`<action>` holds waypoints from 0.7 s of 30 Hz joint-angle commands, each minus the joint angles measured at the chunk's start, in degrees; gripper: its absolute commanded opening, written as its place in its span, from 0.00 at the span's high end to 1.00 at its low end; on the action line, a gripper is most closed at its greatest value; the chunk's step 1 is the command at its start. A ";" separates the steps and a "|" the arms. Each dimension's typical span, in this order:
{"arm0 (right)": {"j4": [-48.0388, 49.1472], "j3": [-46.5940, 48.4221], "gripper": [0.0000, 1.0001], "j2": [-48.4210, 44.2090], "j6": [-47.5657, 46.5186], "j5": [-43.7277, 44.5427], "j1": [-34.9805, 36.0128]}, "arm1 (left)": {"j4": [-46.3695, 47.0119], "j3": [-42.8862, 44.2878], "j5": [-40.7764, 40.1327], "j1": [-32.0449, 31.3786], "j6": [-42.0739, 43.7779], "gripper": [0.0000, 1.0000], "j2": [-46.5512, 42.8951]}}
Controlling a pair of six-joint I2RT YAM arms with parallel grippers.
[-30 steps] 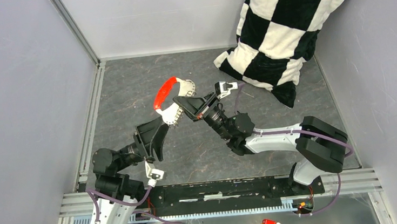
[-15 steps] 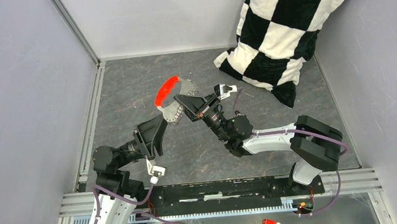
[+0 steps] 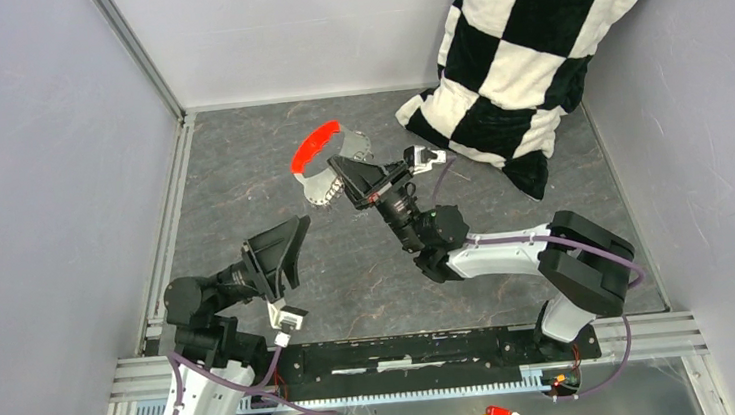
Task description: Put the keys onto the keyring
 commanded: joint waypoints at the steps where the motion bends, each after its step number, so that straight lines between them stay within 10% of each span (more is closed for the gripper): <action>1: 5.21 3.77 0.99 0.48 0.91 -0.34 0.74 | 2.31 2.79 2.80 -0.07 6.15 0.19 2.83; 21: 3.05 4.99 0.99 2.37 1.79 -0.96 1.72 | 7.75 5.70 2.36 -1.83 9.99 0.19 9.52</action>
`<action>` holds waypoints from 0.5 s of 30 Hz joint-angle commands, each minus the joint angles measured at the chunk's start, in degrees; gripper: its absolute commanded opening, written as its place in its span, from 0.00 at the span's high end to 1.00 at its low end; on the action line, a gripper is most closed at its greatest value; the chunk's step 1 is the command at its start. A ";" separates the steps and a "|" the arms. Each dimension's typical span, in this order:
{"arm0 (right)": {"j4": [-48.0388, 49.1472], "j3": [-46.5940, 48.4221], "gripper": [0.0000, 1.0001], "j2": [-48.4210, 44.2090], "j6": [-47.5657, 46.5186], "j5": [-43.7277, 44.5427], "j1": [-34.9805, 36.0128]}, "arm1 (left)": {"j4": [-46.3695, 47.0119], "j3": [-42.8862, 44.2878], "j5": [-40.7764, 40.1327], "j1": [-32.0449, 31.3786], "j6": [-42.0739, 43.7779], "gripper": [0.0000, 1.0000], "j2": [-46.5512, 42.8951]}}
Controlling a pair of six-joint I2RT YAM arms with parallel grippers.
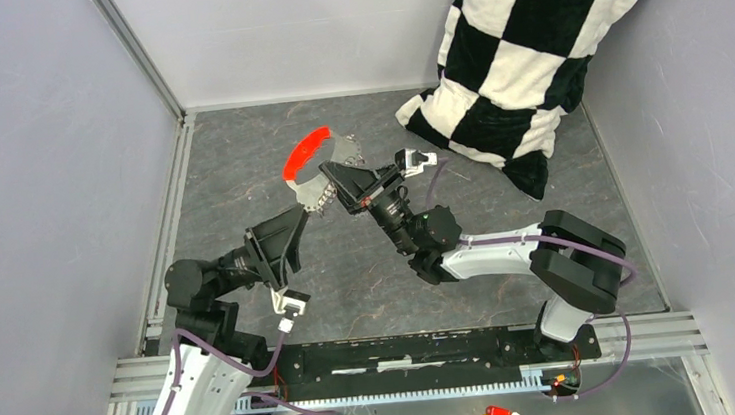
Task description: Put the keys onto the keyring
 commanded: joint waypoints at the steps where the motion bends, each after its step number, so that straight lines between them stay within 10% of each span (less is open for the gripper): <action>1: 3.42 3.23 0.99 0.66 1.32 -0.55 0.50 | 3.30 1.88 1.51 -1.06 3.05 0.19 1.09; 15: 3.65 2.17 0.99 0.06 1.14 -0.18 0.47 | 2.94 2.74 -0.05 -2.02 3.43 0.24 1.57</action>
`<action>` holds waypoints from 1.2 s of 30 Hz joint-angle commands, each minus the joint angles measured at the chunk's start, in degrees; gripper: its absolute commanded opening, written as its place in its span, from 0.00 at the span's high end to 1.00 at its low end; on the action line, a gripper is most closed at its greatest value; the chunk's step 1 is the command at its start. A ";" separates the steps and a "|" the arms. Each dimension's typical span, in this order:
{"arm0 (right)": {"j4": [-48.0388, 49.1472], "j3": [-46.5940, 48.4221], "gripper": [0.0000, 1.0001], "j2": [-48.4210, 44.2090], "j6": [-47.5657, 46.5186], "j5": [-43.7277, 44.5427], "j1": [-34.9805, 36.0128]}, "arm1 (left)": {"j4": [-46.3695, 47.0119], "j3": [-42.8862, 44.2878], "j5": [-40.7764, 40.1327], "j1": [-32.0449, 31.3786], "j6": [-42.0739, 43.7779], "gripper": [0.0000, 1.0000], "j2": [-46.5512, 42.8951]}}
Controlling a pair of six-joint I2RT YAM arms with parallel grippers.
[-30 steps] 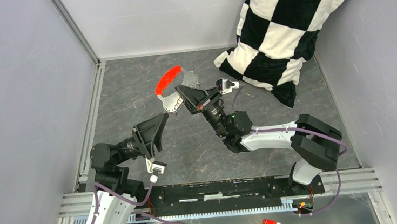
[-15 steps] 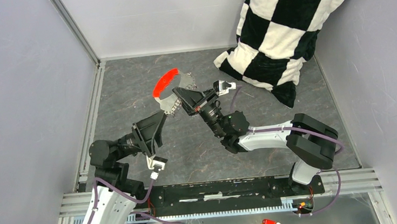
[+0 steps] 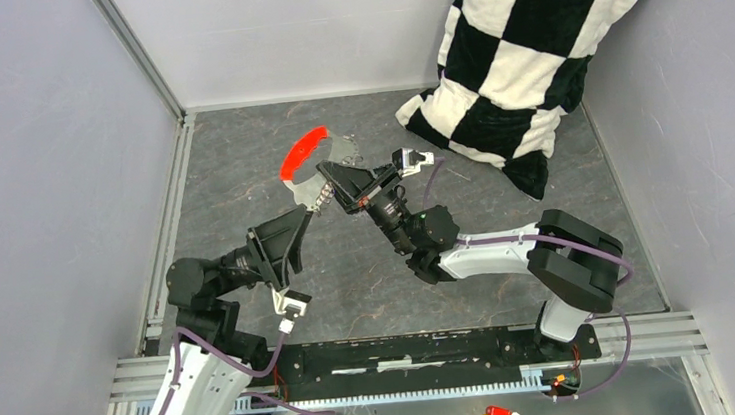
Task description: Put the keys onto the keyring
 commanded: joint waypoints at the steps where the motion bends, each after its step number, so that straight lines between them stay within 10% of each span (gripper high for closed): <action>1: 3.68 0.88 0.99 -1.10 0.68 0.21 0.23 | 1.84 2.82 -0.29 -0.37 3.49 0.25 0.70; 18: 5.09 -1.02 0.99 -2.44 0.15 1.13 -0.13 | -6.90 3.14 -0.90 -0.41 6.51 0.33 -3.16; 36: 6.68 -1.73 0.99 -2.65 0.51 1.24 -0.21 | -13.68 3.62 -2.29 -0.41 9.10 0.68 -4.97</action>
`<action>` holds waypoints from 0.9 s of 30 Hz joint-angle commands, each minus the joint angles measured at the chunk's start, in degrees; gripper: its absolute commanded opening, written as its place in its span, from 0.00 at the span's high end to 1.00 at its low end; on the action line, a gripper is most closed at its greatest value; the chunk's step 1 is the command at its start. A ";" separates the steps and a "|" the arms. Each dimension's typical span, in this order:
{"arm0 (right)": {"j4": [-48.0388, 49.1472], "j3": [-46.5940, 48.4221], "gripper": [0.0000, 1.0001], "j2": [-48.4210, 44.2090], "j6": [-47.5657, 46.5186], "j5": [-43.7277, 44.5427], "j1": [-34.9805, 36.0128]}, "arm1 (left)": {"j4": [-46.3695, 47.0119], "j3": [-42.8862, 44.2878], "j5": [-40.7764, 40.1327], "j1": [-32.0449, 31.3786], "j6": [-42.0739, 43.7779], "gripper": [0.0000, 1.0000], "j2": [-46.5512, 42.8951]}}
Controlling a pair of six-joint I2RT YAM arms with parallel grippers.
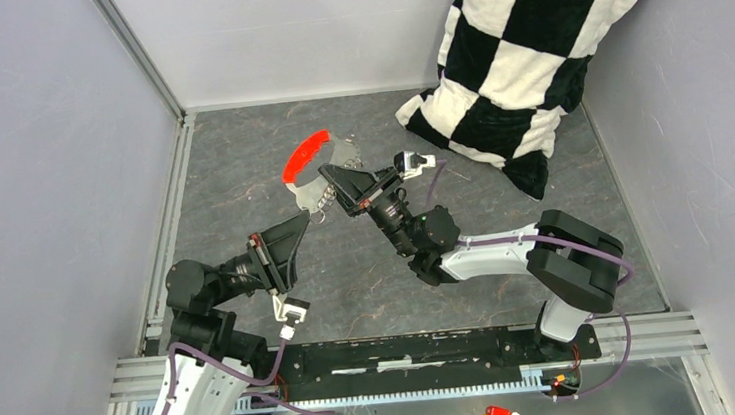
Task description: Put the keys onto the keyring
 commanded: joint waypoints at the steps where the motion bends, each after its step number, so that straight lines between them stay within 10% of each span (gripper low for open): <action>1: 6.50 -0.26 0.99 -2.52 0.47 0.82 -0.12 | -2.46 2.65 -0.70 -0.17 3.53 0.68 -0.92; 27: 7.47 -0.26 0.99 -2.75 0.36 -0.18 -0.12 | -7.89 4.57 -2.93 -0.17 4.04 0.84 -2.15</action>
